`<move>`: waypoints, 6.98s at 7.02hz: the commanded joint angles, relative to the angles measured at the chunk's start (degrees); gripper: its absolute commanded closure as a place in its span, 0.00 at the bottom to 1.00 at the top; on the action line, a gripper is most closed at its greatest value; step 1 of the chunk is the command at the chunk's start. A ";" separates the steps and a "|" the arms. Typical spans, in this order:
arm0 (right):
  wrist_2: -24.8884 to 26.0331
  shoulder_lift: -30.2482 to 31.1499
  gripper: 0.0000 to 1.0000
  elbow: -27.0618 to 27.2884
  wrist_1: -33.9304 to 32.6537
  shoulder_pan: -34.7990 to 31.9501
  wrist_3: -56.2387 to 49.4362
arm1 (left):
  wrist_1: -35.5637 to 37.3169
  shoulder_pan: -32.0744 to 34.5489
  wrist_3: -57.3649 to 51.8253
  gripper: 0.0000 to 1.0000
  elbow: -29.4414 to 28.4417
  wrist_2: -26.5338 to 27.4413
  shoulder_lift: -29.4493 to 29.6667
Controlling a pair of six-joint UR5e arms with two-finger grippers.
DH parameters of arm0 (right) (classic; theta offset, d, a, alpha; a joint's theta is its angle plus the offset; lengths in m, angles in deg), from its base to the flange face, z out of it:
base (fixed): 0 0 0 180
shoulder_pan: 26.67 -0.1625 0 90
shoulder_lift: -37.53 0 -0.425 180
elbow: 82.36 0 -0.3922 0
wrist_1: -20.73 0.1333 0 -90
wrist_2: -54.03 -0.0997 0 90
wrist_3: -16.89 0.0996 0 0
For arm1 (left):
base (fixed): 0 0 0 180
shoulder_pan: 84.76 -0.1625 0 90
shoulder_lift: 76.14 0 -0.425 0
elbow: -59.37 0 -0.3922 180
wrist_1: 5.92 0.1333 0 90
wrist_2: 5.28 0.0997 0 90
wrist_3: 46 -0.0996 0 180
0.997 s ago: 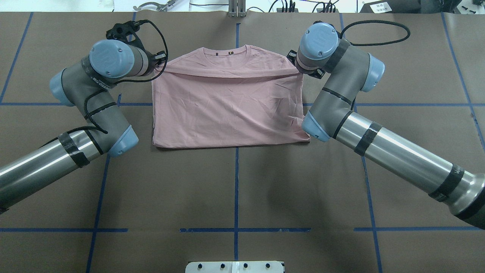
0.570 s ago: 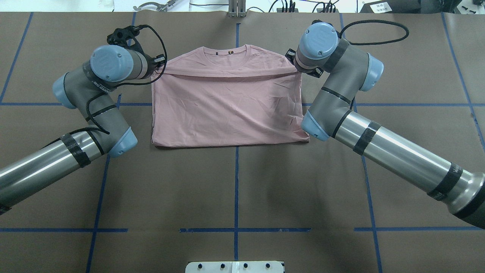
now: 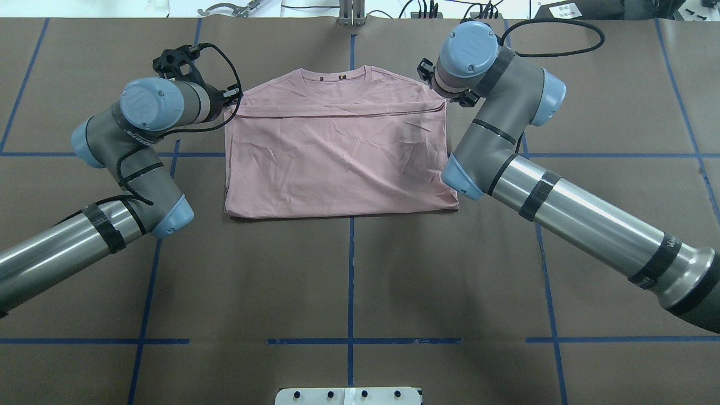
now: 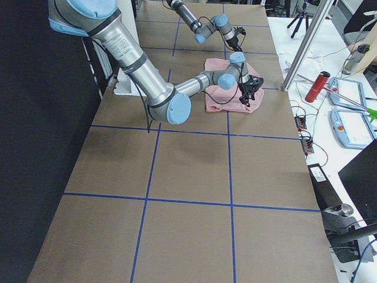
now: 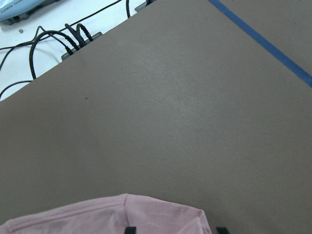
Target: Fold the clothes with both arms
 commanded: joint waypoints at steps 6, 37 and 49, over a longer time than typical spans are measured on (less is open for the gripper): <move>-2.47 23.27 0.18 29.78 0.10 11.13 17.12 | -0.65 0.06 0.34 0.61 1.04 -0.12 -0.37; -4.65 39.27 0.00 50.97 0.36 11.67 0.45 | 27.39 -23.49 25.56 0.47 37.08 -7.68 -12.76; -4.66 39.36 0.00 50.08 0.45 11.58 0.97 | 26.96 -12.83 17.53 1.00 34.98 -4.60 -11.02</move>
